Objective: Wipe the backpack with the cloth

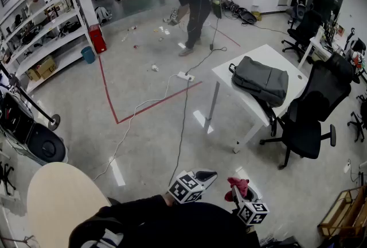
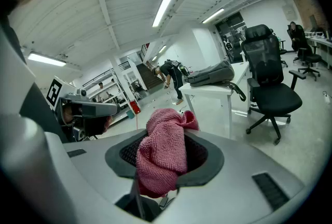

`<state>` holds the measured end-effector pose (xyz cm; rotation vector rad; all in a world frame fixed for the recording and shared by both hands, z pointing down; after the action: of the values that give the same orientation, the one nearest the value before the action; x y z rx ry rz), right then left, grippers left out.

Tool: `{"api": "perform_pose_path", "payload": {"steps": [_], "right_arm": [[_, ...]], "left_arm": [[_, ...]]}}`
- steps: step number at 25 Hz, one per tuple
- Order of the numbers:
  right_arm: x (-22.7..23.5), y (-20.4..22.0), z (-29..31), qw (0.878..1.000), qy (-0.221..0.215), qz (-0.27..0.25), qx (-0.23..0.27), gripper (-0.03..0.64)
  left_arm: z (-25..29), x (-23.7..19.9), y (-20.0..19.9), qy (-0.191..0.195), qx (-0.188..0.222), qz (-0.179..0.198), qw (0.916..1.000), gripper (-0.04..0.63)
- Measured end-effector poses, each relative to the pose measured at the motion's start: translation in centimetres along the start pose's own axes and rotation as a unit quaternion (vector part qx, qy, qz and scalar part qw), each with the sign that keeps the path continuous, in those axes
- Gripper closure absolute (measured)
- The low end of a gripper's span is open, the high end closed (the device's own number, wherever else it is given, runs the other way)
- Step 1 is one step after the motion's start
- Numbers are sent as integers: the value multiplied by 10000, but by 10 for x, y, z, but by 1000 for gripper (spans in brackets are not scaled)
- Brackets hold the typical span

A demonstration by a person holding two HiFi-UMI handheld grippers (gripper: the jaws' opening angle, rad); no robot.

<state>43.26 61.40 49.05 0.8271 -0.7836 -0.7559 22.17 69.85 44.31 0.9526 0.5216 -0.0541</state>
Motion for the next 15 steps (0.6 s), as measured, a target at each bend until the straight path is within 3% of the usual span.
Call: {"api": "perform_pose_path", "payload": {"steps": [15], "right_arm": [[-1, 20, -15, 9997, -161, 128, -144, 456]], "left_arm": [[4, 20, 21, -37, -275, -121, 9995, 571]]}}
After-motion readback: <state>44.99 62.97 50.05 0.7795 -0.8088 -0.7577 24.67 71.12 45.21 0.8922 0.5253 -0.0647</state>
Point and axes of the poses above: the fingertips, and each gripper's own axes: z forward along the fingers, x to its right, y out of its underside, the point moved 9 cm from there along -z, backward along the fingers, and after that the axes turned 8 degrees about -z, right-handed, at the moved point
